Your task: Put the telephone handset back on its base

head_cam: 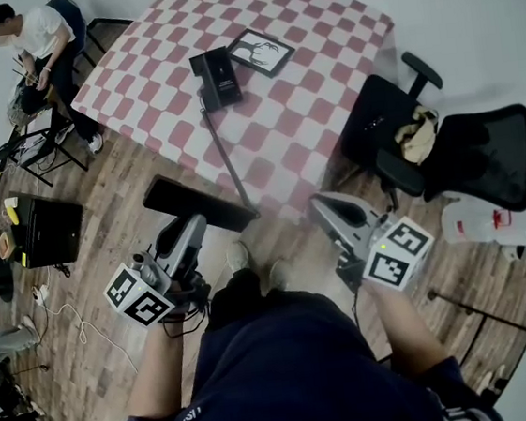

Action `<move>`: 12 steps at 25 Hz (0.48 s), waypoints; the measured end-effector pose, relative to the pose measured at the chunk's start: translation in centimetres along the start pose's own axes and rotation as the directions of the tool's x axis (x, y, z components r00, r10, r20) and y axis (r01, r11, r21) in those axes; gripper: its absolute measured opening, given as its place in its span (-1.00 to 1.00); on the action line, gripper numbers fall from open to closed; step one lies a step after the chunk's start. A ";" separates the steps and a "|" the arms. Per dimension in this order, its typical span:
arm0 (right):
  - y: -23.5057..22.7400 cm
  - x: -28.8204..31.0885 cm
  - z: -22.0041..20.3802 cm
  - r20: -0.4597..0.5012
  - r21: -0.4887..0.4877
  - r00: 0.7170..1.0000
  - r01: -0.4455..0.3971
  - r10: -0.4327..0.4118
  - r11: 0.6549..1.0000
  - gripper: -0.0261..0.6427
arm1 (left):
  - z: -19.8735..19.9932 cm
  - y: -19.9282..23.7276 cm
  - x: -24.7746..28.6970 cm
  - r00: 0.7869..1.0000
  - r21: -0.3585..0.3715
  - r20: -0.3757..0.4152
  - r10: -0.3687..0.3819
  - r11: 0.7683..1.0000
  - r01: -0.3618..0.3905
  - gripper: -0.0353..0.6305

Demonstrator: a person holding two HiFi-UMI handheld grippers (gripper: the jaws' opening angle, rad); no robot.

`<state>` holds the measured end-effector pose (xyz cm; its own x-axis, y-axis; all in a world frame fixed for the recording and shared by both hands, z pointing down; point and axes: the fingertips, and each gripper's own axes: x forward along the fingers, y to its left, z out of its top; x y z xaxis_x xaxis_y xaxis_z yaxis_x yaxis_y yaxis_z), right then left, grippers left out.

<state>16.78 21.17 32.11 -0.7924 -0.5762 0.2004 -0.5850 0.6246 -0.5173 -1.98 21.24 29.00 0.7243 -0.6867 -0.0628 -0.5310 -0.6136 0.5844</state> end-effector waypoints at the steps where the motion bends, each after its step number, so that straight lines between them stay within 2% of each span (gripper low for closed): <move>1: -0.2 0.2 0.1 -0.001 -0.002 1.000 0.001 -0.001 1.000 -0.87 | 0.1 0.2 0.2 1.000 -0.001 0.001 -0.001 1.000 0.001 -0.63; 12: -3.1 4.8 1.8 -0.026 0.003 0.999 0.034 -0.034 0.999 -0.87 | 1.9 5.3 2.8 1.000 -0.029 -0.008 -0.025 0.999 0.025 -0.63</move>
<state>15.07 15.49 33.21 -0.7764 -0.5831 0.2392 -0.6109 0.6032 -0.5128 -3.61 15.26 30.36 0.7408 -0.6679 -0.0713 -0.4999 -0.6192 0.6056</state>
